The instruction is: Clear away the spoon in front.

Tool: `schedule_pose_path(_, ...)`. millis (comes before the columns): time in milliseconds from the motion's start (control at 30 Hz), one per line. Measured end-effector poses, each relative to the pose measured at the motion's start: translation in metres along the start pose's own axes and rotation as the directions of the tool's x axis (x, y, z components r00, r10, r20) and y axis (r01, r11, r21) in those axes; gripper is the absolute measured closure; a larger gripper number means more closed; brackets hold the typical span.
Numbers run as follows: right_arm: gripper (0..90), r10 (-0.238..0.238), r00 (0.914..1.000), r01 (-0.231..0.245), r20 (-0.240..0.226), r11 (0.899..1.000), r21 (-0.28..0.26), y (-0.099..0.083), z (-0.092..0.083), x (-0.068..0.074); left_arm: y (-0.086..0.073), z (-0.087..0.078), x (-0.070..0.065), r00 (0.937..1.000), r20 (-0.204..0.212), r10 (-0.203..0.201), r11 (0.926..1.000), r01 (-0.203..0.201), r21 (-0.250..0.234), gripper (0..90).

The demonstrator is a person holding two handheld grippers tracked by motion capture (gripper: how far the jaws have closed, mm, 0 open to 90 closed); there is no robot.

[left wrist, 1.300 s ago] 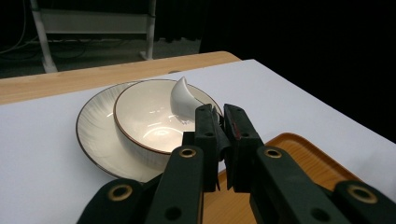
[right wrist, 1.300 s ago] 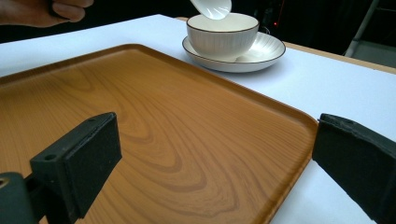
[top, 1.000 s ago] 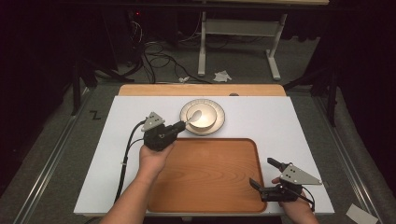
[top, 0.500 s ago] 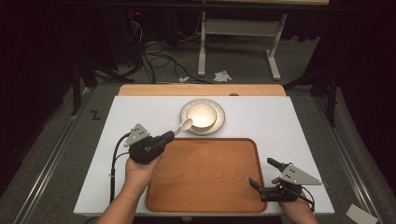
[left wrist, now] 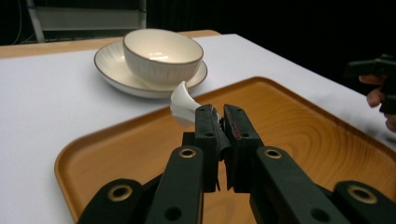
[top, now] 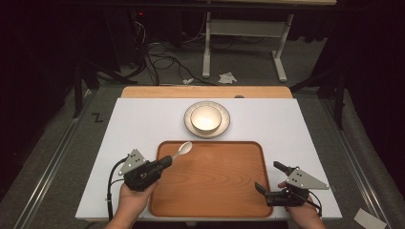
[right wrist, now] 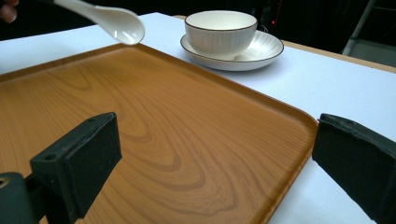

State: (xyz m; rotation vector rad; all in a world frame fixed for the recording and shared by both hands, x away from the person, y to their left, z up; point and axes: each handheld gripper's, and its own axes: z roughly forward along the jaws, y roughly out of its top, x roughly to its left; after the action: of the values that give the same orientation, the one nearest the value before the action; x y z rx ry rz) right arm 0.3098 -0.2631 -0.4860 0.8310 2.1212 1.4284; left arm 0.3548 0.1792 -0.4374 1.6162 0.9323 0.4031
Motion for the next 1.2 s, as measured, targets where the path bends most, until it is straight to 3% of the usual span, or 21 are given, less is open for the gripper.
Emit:
schedule_pose_path(200, 2.5, -0.001, 1.0, 0.001, 0.002, 1.0, 0.004, 0.0, 0.0, 0.0, -0.017, -0.017, -0.008, 0.9996, -0.004, 0.028, 0.9995, -0.028, 0.014, 85.7)
schedule_pose_path(533, 2.5, 0.001, 1.0, -0.001, 0.004, 1.0, 0.004, 0.0, 0.0, 0.0, -0.051, -0.034, -0.012, 0.9997, 0.019, 0.015, 0.9982, -0.017, 0.058, 85.7)
schedule_pose_path(733, 2.4, -0.002, 1.0, 0.002, 0.007, 1.0, 0.008, 0.0, 0.001, 0.001, -0.072, -0.035, -0.017, 0.9992, 0.039, -0.012, 0.9974, 0.009, 0.072, 85.6)
schedule_pose_path(1000, 2.5, 0.01, 0.9999, -0.01, 0.013, 1.0, 0.013, 0.0, 0.001, 0.001, -0.08, -0.032, -0.021, 0.9973, 0.073, -0.011, 0.998, 0.006, 0.063, 85.0)
schedule_pose_path(1200, 2.5, 0.009, 0.9998, -0.009, 0.016, 1.0, 0.018, 0.0, 0.002, 0.0, -0.082, -0.028, -0.02, 0.9976, 0.068, -0.015, 0.9977, 0.01, 0.068, 81.6)
